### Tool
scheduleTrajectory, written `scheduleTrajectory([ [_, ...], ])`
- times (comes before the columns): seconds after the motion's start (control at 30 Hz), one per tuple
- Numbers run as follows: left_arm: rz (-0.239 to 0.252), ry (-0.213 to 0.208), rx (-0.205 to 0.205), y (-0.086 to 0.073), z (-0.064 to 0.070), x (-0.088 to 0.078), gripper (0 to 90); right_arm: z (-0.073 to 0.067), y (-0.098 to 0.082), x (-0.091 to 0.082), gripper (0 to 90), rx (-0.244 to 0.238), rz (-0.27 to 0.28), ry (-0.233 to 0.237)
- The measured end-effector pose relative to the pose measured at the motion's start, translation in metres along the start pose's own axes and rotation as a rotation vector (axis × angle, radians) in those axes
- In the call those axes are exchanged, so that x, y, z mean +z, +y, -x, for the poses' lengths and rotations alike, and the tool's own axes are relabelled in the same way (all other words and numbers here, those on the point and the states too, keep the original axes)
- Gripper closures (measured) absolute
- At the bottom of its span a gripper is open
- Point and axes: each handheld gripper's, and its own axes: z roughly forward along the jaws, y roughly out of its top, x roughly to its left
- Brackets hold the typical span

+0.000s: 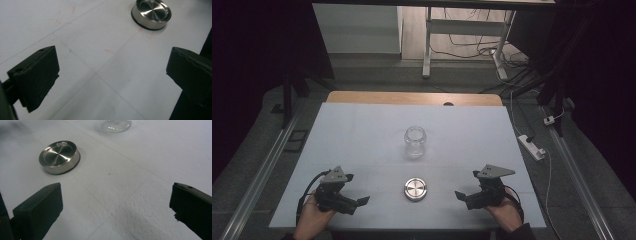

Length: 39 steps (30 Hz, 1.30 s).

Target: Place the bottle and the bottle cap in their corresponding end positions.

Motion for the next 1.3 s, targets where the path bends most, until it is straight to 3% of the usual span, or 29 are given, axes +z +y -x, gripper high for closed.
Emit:
scheduleTrajectory([
  [0.53,0.024,0.072,-0.078,-0.035,-0.005,-0.031,0.0,0.009,-0.023,-0.028,0.0,0.061,0.0,-0.07],
  [0.87,-0.004,0.11,-0.096,-0.051,-0.003,-0.039,0.0,0.014,-0.035,-0.042,0.0,0.113,-0.002,-0.095],
  [1.17,-0.037,0.161,-0.105,-0.059,0.001,-0.045,0.0,0.013,-0.039,-0.049,0.0,0.123,-0.035,-0.124],
  [1.3,-0.044,0.164,-0.112,-0.059,0.0,-0.044,0.0,0.013,-0.04,-0.05,0.0,0.127,-0.037,-0.122],
])
